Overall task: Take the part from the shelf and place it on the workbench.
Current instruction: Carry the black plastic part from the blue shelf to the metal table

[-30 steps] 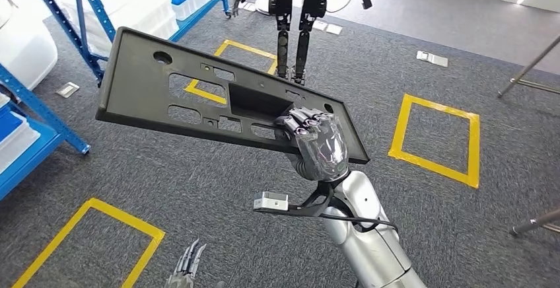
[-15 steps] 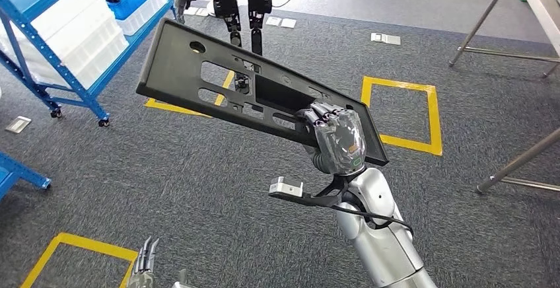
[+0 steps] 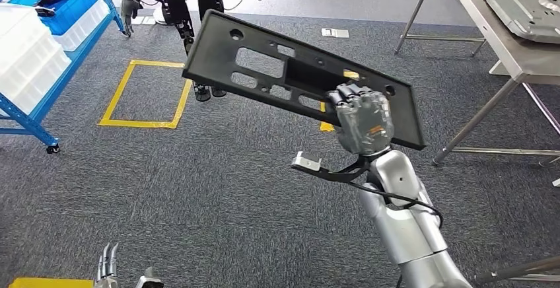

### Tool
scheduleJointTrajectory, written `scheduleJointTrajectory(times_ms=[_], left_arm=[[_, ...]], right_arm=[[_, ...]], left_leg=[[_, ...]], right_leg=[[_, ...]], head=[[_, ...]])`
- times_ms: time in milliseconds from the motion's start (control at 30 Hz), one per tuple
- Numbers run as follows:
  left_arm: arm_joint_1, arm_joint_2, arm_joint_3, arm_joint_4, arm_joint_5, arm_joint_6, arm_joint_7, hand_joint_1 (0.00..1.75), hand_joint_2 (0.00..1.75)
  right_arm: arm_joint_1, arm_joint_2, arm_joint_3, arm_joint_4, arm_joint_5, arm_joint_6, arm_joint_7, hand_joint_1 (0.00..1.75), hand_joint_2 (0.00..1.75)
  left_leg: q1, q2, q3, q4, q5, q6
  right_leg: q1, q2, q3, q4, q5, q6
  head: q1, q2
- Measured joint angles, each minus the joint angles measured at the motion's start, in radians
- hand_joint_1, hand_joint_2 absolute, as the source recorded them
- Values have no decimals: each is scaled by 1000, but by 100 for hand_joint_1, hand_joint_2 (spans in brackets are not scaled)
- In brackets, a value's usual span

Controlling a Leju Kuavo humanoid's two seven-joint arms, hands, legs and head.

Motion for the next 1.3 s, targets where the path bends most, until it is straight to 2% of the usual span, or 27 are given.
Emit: scheduleJointTrajectory(times_ms=[67, 100, 133, 167, 233, 300, 367, 400, 467, 500, 533, 567, 600, 633, 667, 733, 767, 833, 900, 967, 1033, 1100, 1133, 1167, 1233, 1267, 1300], left_arm=[[-6, 0, 30, -1, -12, 0, 0, 0, 175], [-9, 0, 46, -2, -15, 0, 0, 0, 175], [-13, 0, 59, -4, -15, 0, 0, 0, 175], [-16, 0, 70, -6, -15, 0, 0, 0, 175], [-20, 0, 85, -10, -15, 0, 0, 0, 175], [-23, 0, 97, -13, -15, 0, 0, 0, 175], [-26, 0, 104, -16, -15, 0, 0, 0, 175], [-28, 0, 105, -17, -15, 0, 0, 0, 175], [-31, 0, 109, -18, -15, 0, 0, 0, 175], [-31, 0, 113, -18, -14, 0, 0, 0, 175], [-30, 0, 117, -20, -11, 0, 0, 0, 175], [-29, 0, 121, -21, -8, 0, 0, 0, 175], [-29, 0, 126, -24, -5, 0, 0, 0, 175], [-30, 0, 132, -27, -2, 0, 0, 0, 175], [-31, 0, 139, -30, -1, 0, 0, 0, 175], [-38, 2, 161, -34, -2, 0, 0, 0, 175], [-43, 3, 178, -35, -4, 0, 0, 0, 175], [-51, 4, 214, -37, -6, 0, 0, 0, 175], [-59, 5, 242, -41, -8, 0, 0, 0, 175], [-70, 5, 268, -42, -12, 0, 0, 0, 175], [-76, 5, 295, -43, -16, 0, 0, 0, 175], [-77, 5, 316, -43, -17, 0, 0, 0, 175], [-78, 5, 323, -43, -17, 0, 0, 0, 175], [-79, 5, 328, -43, -17, 0, 0, 0, 175], [-82, 6, 336, -43, -16, 0, 0, 0, 175], [-83, 6, 340, -43, -16, 0, 0, 0, 175], [-85, 7, 344, -44, -15, 0, 0, 0, 175]], right_arm=[[-20, -14, -7, 15, 11, -7, 10, 175, 175], [-24, -22, -10, 21, 16, -10, 14, 175, 175], [-26, -29, -13, 27, 20, -12, 17, 175, 175], [-28, -36, -15, 31, 23, -13, 20, 175, 175], [-36, -47, -19, 39, 26, -16, 22, 175, 175], [-45, -51, -20, 44, 27, -19, 23, 175, 175], [-48, -57, -22, 48, 28, -21, 23, 175, 175], [-48, -60, -23, 49, 28, -22, 23, 175, 175], [-52, -63, -25, 52, 28, -23, 23, 175, 175], [-54, -64, -25, 54, 29, -24, 25, 175, 175], [-55, -64, -25, 56, 31, -25, 26, 175, 175], [-54, -65, -24, 59, 34, -26, 29, 175, 175], [-54, -67, -24, 62, 38, -26, 33, 175, 175], [-54, -70, -24, 65, 41, -26, 38, 175, 175], [-54, -75, -24, 68, 43, -26, 44, 175, 175], [-59, -87, -26, 71, 45, -26, 58, 175, 175], [-64, -94, -27, 74, 45, -25, 65, 175, 175], [-74, -110, -30, 79, 44, -24, 75, 175, 175], [-80, -132, -36, 86, 44, -24, 81, 175, 175], [-88, -158, -43, 93, 41, -25, 88, 175, 175], [-98, -180, -49, 104, 37, -26, 97, 175, 175], [-98, -195, -54, 118, 36, -28, 105, 175, 175], [-95, -202, -57, 124, 37, -29, 109, 175, 175], [-93, -208, -60, 131, 37, -30, 112, 175, 175], [-94, -219, -66, 143, 33, -32, 116, 175, 175], [-95, -223, -68, 148, 30, -35, 117, 175, 175], [-97, -226, -69, 153, 27, -37, 117, 175, 175]], left_leg=[[-4, 32, 0, 0, -1, 1], [-5, 46, 0, 0, -2, 1], [-6, 59, 1, 0, -3, 1], [-5, 71, 3, 1, -5, -1], [-8, 92, 7, 2, -11, -10], [-13, 114, 13, 3, -17, -21], [-13, 134, 19, 0, -22, -31], [-9, 127, 20, 4, -28, -36], [-4, 73, -2, 61, -70, -44], [-2, 39, -31, 123, -103, -46], [-2, 19, -66, 195, -135, -46], [-2, 11, -101, 258, -156, -46], [-2, 8, -125, 294, -159, -45], [-3, 6, -130, 290, -140, -42], [-3, 1, -117, 247, -103, -36], [-2, -36, -64, 112, -25, -21], [-2, -56, -42, 59, -4, -16], [-7, -71, -25, 20, 0, -9], [-10, -47, -17, 5, 6, -5], [-7, -22, -5, -16, 16, 3], [-7, 5, 1, -26, 20, 6], [-8, 36, 2, -26, 17, 6], [-8, 51, 2, -25, 15, 4], [-6, 64, 2, -24, 13, 0], [-6, 88, 4, -16, 4, -13], [-7, 100, 4, -10, -4, -21], [-9, 111, 7, -6, -10, -30]], right_leg=[[0, -28, -61, 128, -48, 0], [-1, -33, -71, 153, -55, 4], [-3, -38, -60, 138, -46, 10], [-5, -49, -28, 81, -24, 17], [-4, -96, 55, -68, 24, 23], [4, -119, 92, -140, 48, 11], [8, -96, 90, -143, 53, -4], [4, -83, 91, -145, 55, -10], [-5, -59, 94, -148, 58, -27], [-6, -47, 94, -148, 59, -33], [-4, -35, 94, -148, 59, -38], [-1, -20, 95, -148, 59, -40], [2, -5, 95, -148, 59, -41], [4, 10, 96, -147, 59, -41], [7, 26, 97, -146, 59, -41], [11, 53, 97, -144, 59, -40], [11, 65, 95, -143, 59, -39], [6, 87, 86, -142, 63, -33], [3, 100, 77, -143, 67, -22], [8, 58, 52, -104, 49, -17], [7, -3, -8, 12, 0, -18], [-2, -26, -68, 126, -34, -11], [-8, -32, -76, 138, -33, -3], [-16, -40, -60, 107, -16, 8], [-29, -85, 15, -33, 33, 32], [-29, -106, 49, -92, 52, 36], [-26, -120, 68, -127, 61, 34]], head=[[3, 0], [3, 0], [4, 0], [4, 0], [4, 0], [2, 0], [0, 0], [0, 0], [-4, 0], [-6, 0], [-7, 0], [-8, 0], [-8, 0], [-8, 0], [-8, 0], [-8, 0], [-6, 0], [-7, 0], [-9, 0], [-6, 0], [-2, 0], [1, 0], [1, 0], [1, 0], [2, 0], [3, 0], [1, 0]])
